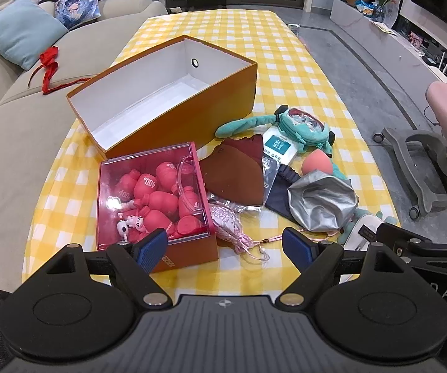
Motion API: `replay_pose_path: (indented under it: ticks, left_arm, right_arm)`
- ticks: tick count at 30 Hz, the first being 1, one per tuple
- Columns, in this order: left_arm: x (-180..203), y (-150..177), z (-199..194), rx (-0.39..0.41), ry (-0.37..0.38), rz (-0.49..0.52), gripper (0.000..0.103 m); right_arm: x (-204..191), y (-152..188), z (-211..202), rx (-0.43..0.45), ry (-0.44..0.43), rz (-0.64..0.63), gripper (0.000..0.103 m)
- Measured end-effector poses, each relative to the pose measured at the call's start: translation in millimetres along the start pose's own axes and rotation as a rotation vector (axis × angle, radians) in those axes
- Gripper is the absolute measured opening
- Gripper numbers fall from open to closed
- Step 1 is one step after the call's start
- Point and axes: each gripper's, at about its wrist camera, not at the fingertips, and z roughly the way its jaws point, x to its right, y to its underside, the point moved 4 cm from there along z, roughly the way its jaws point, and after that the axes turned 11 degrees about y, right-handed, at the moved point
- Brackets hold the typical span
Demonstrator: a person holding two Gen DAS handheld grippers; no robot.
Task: Organize soft objects
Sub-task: 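Move both tools toward the pile of soft items on the table, then grasp the silver fabric pouch with the left tool while the right tool grasps the white-and-teal plush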
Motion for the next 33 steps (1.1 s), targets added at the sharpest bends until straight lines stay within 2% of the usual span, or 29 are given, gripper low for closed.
replay_pose_path:
  ticks: [19, 23, 26, 29, 33]
  left_arm:
    - [6.9, 2.1, 2.5, -0.002, 0.011, 0.019, 0.098]
    - [13.1, 5.0, 12.1, -0.019, 0.046, 0.048, 0.098]
    - [20.3, 9.4, 21.1, -0.039, 0.093, 0.083, 0.097]
    - [28.1, 14.7, 30.2, -0.049, 0.103, 0.113, 0.097]
    - [37.7, 17.3, 47.8, -0.065, 0.148, 0.138, 0.094]
  right_arm:
    - [6.0, 1.3, 3.2, -0.004, 0.001, 0.002, 0.100]
    - [23.1, 6.9, 19.6, -0.031, 0.003, 0.028, 0.100]
    - [37.7, 13.8, 34.6, -0.041, -0.030, 0.050, 0.100]
    - [50.4, 19.8, 50.3, -0.047, -0.049, 0.067, 0.100]
    - [65.4, 25.8, 71.1, -0.077, -0.034, 0.096, 0.100]
